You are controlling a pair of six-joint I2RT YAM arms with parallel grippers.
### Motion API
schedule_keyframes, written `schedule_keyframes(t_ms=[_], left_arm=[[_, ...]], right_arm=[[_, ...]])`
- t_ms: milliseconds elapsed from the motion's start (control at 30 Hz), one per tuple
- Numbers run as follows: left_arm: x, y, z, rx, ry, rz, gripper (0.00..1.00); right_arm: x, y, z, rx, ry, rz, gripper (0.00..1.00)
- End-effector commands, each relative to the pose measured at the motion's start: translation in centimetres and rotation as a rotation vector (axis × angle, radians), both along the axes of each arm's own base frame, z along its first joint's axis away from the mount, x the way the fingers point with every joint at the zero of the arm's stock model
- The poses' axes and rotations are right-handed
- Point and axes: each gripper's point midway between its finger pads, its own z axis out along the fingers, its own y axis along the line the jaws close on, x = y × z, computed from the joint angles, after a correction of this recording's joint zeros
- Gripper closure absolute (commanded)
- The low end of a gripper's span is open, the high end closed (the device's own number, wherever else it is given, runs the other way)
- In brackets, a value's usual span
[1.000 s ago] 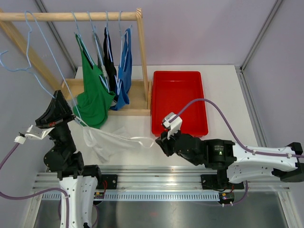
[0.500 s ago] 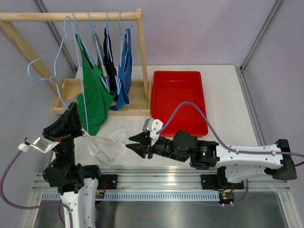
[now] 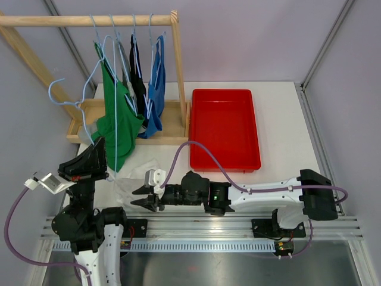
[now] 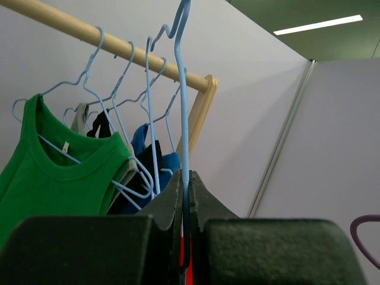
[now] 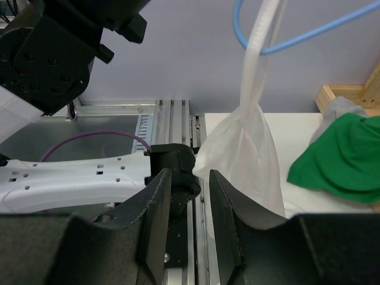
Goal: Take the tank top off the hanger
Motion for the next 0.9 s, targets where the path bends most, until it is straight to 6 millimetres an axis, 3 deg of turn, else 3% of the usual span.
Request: schedule_keyframes(t_ms=[0,233,467,867], left_arm=[[-0.9,-1.0,0.0,0.002,0.016,-0.063,1.0],[-1.0,-0.9,-1.3,-0.013,0.054,-0.059,1.0],[-0.9,-1.1,-1.8,-0.017,0.078,-0.072,1.0],[-2.3,-0.9,-1.3,-0.014,0.045,-0.048,1.0]], right_arm=[[-0.9,1.0,6.5,0.195,-0.053,0.048,0.6],[-0.5,2.6,7.5,0.216,-0.093,0.043,0.61],[0.4,3.9,6.6,0.196,-0.101,0.032,0.62],[2.1,4.1,5.5,0.173,-0.077,0.007,0.65]])
